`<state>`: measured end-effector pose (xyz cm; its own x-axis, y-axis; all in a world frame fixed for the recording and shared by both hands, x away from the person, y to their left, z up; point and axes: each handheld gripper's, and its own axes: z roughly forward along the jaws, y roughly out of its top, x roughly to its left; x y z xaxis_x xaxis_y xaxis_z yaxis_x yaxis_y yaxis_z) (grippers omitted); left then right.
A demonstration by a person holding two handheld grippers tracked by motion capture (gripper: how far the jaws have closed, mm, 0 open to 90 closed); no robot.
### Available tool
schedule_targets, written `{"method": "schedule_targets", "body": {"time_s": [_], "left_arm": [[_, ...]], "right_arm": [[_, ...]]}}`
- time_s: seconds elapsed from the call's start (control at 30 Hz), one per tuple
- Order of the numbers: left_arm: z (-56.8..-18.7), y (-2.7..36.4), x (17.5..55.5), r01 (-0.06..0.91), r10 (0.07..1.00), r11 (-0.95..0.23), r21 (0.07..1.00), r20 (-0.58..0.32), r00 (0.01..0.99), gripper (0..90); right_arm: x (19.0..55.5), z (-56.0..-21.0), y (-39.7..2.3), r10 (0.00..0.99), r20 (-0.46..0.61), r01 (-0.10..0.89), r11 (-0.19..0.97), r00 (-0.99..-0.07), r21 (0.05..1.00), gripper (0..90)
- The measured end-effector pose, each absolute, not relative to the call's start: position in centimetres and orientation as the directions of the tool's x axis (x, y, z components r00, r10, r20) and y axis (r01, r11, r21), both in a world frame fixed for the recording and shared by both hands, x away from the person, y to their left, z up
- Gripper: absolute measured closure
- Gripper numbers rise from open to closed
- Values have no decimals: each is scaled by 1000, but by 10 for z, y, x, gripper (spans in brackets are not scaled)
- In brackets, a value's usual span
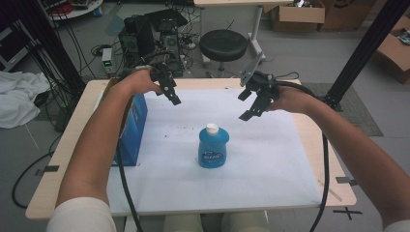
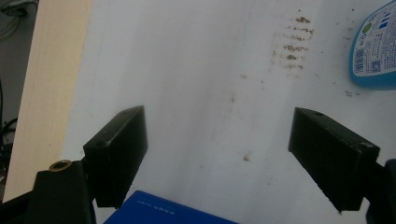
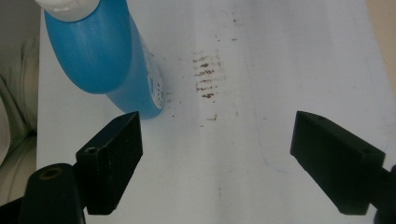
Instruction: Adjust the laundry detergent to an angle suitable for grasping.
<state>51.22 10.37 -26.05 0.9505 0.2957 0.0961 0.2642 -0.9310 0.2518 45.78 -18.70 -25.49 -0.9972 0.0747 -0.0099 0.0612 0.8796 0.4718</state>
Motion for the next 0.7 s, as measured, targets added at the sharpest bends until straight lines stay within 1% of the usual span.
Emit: {"method": "schedule_targets", "body": {"time_s": [0.43,0.7], "left_arm": [[-256,104,508,266,300,-929,258,101,949,203],[-254,101,504,258,293,-931,258,110,950,203]], "right_arm": [[451,-251,-190,74,-8,61,878,-997,475,167],[442,-250,-198,67,-2,57,865,-998,498,164]]}}
